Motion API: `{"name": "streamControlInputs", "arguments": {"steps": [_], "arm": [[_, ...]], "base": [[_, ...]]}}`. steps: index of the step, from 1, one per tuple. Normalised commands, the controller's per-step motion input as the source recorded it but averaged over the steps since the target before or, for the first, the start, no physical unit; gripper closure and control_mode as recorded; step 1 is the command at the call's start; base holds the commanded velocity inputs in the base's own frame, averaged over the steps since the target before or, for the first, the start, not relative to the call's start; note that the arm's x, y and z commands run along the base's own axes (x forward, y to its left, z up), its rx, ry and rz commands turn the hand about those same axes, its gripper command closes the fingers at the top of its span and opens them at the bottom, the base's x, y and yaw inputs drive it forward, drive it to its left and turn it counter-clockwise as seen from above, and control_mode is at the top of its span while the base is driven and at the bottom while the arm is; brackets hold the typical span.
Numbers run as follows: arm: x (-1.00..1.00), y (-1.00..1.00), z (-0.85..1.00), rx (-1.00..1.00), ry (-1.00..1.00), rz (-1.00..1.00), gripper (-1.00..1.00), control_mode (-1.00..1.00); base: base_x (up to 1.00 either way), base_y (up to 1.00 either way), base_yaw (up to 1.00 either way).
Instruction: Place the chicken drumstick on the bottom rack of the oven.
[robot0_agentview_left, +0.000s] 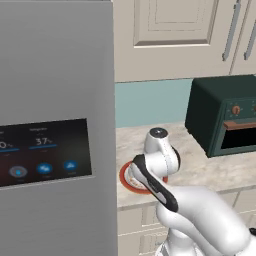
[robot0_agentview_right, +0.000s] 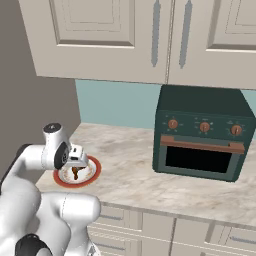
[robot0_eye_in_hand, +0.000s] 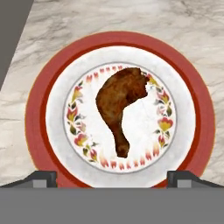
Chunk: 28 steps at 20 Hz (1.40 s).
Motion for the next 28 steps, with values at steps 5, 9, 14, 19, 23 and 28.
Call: {"name": "streamControlInputs", "arguments": {"steps": [5,9,14,19,23,28], "arm": [[0.04,-0.09,-0.48,0.00,0.01,0.00,-1.00,-1.00],[0.04,0.00,-0.15,0.00,0.00,0.00,-1.00,-1.00],[0.16,0.00,-0.38,0.00,0.00,0.00,-1.00,-1.00],[0.09,0.00,-0.36,0.00,0.00,0.00,-1.00,-1.00],[0.21,0.00,-0.36,0.00,0.00,0.00,-1.00,-1.00],[0.13,-0.01,-0.43,0.00,0.00,0.00,-1.00,-1.00]], "base": [[0.00,0.00,0.00],[0.00,0.00,0.00],[0.00,0.00,0.00],[0.00,0.00,0.00],[0.00,0.00,0.00],[0.00,0.00,0.00]]}}
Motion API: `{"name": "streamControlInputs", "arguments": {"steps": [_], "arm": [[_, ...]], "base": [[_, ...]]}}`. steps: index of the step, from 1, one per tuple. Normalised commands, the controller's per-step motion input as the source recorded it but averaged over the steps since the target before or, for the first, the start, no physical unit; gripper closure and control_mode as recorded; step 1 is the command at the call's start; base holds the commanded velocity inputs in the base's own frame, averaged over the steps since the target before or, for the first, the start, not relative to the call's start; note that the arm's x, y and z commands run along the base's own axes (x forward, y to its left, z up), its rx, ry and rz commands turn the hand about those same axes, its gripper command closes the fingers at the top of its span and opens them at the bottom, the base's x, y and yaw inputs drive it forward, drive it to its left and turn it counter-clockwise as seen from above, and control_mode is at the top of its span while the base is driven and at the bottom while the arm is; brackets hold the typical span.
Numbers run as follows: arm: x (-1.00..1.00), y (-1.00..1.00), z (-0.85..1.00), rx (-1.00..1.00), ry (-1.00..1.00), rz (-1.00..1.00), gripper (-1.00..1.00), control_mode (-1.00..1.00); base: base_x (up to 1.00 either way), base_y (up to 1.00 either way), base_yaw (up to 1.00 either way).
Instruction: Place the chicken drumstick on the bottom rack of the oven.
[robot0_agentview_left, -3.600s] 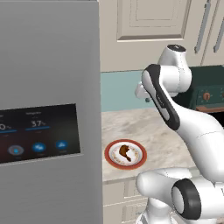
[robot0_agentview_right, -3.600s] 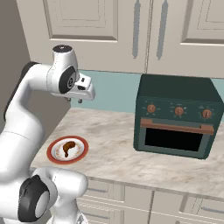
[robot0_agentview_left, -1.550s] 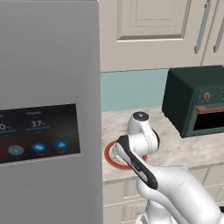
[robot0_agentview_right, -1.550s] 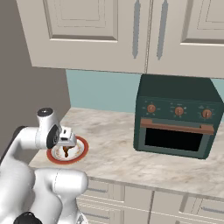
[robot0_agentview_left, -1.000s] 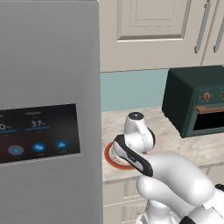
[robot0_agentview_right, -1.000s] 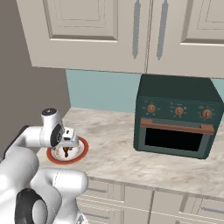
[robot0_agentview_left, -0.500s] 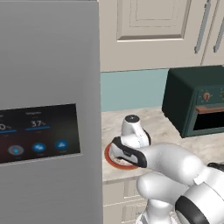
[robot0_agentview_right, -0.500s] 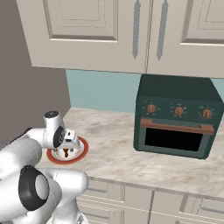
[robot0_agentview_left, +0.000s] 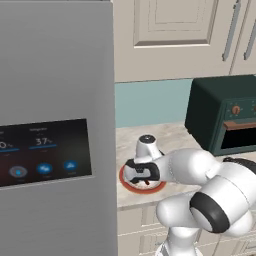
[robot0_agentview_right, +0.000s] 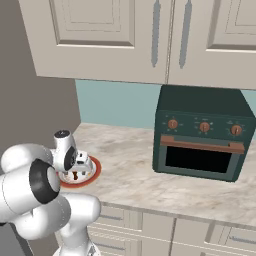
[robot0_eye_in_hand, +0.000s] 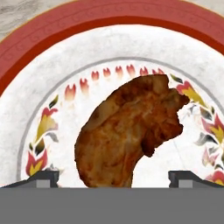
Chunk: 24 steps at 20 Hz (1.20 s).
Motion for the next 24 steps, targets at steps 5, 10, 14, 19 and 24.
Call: {"name": "streamControlInputs", "arguments": {"steps": [5,10,14,19,24], "arm": [[0.00,0.00,-0.25,0.00,0.00,0.00,-1.00,-1.00],[0.00,0.00,-0.25,0.02,0.00,0.00,1.00,-1.00],[0.00,0.00,-0.20,0.02,0.00,0.00,1.00,-1.00],[0.00,0.00,-0.07,0.00,0.00,0.00,1.00,-1.00],[0.00,-0.06,-0.28,0.00,-0.01,0.00,1.00,-1.00]], "base": [[0.00,0.00,0.00],[0.00,0.00,0.00],[0.00,0.00,0.00],[0.00,0.00,0.00],[0.00,0.00,0.00]]}}
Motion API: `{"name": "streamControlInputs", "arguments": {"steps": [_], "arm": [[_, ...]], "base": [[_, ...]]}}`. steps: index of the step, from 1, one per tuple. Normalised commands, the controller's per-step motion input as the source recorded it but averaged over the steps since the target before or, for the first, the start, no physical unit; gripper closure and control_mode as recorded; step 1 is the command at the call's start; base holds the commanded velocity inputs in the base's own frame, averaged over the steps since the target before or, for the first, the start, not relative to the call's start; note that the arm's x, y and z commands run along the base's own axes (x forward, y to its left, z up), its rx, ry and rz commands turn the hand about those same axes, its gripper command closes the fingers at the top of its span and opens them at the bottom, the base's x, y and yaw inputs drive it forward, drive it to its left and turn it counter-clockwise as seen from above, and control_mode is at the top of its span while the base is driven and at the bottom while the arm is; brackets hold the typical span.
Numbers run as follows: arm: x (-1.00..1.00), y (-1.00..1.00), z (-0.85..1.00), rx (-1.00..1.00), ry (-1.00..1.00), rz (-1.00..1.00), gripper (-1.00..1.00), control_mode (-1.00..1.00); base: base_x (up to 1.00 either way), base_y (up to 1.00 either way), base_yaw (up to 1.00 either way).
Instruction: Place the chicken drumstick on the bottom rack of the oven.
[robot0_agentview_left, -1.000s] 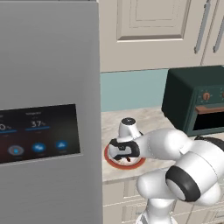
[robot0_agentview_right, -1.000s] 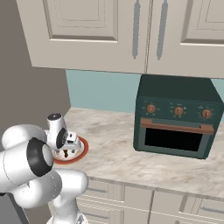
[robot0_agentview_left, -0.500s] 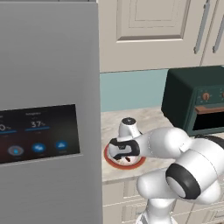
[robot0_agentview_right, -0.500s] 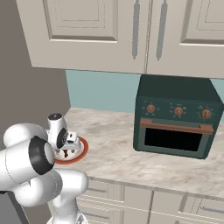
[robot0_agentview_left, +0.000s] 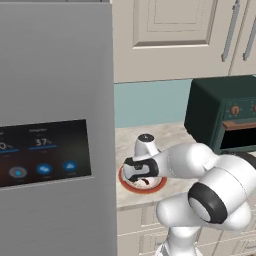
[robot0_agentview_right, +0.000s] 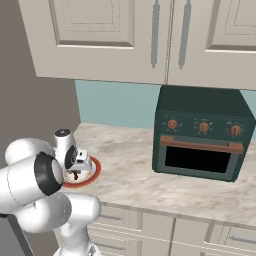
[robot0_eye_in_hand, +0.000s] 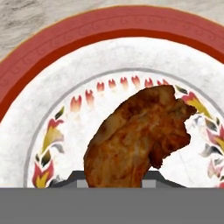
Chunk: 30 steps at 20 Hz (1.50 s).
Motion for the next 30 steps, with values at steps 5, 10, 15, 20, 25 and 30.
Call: {"name": "streamControlInputs", "arguments": {"steps": [5,10,15,20,25,30], "arm": [[-0.02,-0.07,0.03,0.00,0.00,-0.01,1.00,-1.00],[-0.35,-0.26,0.70,0.00,-0.03,-0.04,1.00,-1.00],[-0.64,-0.47,0.99,0.00,-0.01,-0.14,1.00,-1.00],[-0.86,-0.44,1.00,0.00,-0.05,-0.19,1.00,-1.00],[-0.87,-0.53,1.00,0.00,-0.11,-0.17,1.00,-1.00],[-0.67,-0.20,0.90,0.02,-0.05,0.00,1.00,-1.00]], "base": [[0.00,0.00,0.00],[0.00,0.00,0.00],[0.00,0.00,0.00],[0.00,0.00,0.00],[0.00,0.00,0.00],[0.00,0.00,0.00]]}}
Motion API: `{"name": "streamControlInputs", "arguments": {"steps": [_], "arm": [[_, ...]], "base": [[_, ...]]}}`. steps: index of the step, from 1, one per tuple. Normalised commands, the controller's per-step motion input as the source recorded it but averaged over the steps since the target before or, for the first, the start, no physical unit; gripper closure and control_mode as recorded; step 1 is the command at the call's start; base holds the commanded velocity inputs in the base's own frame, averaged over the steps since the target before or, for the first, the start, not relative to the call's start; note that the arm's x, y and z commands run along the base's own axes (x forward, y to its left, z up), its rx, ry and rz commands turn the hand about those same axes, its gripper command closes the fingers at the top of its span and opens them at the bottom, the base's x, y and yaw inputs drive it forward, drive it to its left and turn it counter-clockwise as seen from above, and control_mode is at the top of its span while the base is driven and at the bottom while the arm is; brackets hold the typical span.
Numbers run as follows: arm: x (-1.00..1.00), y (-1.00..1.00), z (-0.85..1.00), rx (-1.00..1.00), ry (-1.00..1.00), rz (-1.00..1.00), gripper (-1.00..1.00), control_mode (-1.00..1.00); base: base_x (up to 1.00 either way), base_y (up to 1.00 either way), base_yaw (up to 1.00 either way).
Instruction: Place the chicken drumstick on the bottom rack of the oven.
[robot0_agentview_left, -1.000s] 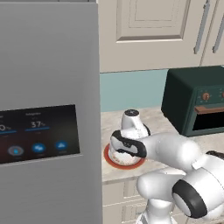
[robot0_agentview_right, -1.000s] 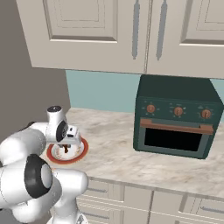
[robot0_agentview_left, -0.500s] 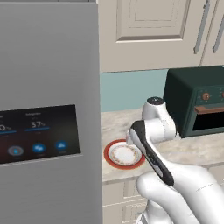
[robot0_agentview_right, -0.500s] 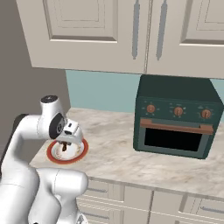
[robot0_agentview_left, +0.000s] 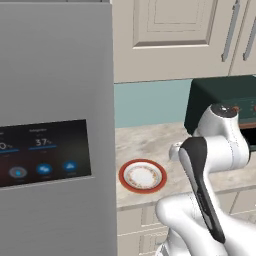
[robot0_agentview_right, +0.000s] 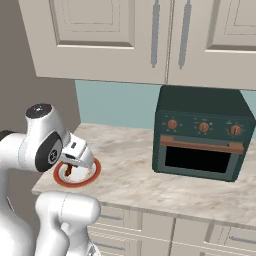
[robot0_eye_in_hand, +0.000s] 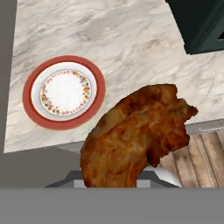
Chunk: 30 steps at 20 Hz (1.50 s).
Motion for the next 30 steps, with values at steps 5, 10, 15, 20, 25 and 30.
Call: {"name": "streamControlInputs", "arguments": {"steps": [5,10,15,20,25,30], "arm": [[-0.31,0.00,-0.06,0.00,-0.03,0.00,1.00,-1.00],[0.00,0.00,0.00,0.00,0.00,0.00,1.00,-1.00],[-0.18,0.00,0.00,0.00,-0.04,0.00,1.00,1.00],[0.00,0.00,0.00,0.00,0.00,0.00,1.00,1.00],[0.00,0.00,0.00,0.00,0.00,0.00,1.00,1.00],[0.00,0.00,0.00,0.00,0.00,0.00,1.00,1.00]], "base": [[0.00,0.00,0.00],[0.00,0.00,0.00],[-0.39,0.00,0.00],[-0.95,0.47,0.03],[-0.68,1.00,0.06],[-0.32,1.00,0.13]]}}
